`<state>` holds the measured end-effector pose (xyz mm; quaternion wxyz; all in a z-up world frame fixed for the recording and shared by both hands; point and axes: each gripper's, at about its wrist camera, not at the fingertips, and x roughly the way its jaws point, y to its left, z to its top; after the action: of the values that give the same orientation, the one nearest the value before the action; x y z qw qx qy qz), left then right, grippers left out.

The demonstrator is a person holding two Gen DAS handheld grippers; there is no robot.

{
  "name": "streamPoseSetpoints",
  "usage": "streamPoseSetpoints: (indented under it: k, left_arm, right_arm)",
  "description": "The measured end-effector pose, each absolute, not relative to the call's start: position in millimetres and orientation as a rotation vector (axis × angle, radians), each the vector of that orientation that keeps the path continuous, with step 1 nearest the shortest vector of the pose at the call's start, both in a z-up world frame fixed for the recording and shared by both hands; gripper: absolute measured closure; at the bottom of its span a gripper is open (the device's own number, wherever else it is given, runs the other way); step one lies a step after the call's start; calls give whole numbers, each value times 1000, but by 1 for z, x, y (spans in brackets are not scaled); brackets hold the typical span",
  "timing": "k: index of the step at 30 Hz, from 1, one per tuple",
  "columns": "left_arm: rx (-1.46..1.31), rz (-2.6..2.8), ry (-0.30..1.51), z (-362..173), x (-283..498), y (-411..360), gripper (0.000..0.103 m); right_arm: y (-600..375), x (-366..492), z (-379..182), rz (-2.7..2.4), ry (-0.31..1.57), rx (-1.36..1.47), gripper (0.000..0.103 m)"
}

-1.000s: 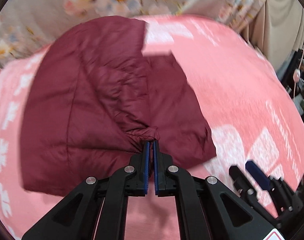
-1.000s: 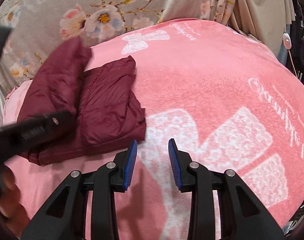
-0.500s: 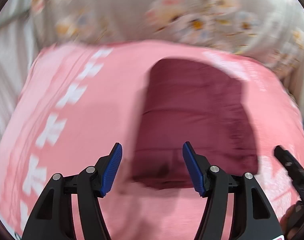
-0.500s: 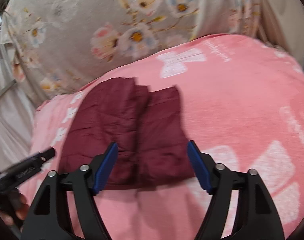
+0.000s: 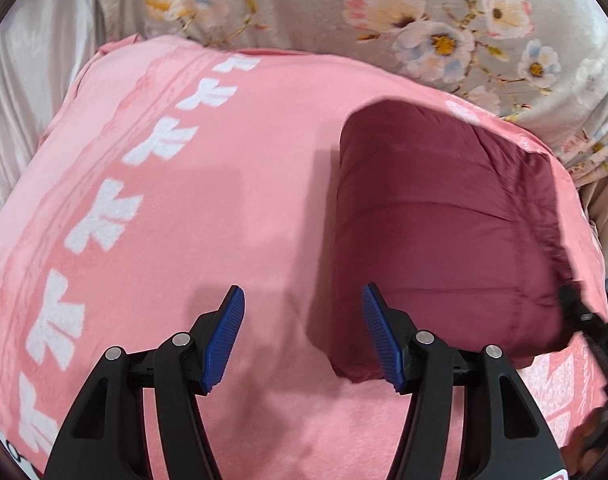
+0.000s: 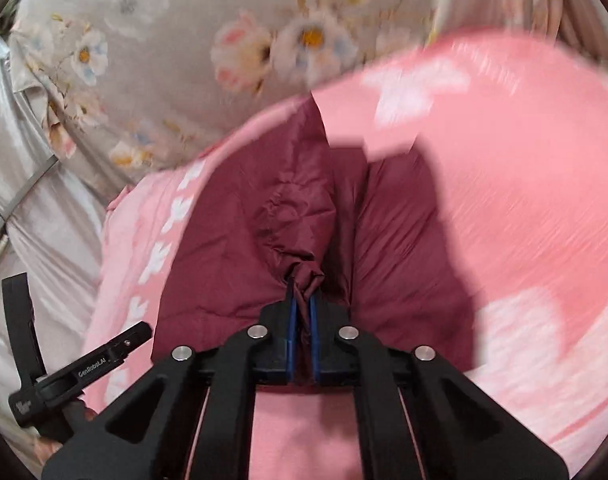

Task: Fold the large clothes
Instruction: 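Grasp the other jacket side with the right tool and fold it inward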

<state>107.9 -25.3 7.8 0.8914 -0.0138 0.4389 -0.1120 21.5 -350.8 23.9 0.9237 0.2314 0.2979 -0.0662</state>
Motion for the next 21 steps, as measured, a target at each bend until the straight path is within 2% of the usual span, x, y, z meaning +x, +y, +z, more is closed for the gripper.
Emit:
streamPoseSetpoints:
  k: [3,9,21]
  left_arm:
    - [-4,-260,905,9,110,-46,45]
    - [106,-301,945,-15,106,-92,46]
    - [238,-275,926,-49,102,-115,44]
  right_arm:
    - [-367,13,25,-245,619,392,99]
    - [-388,6,-24,-331,724,380,99]
    - [-397,15,-74,-325,791,432,99]
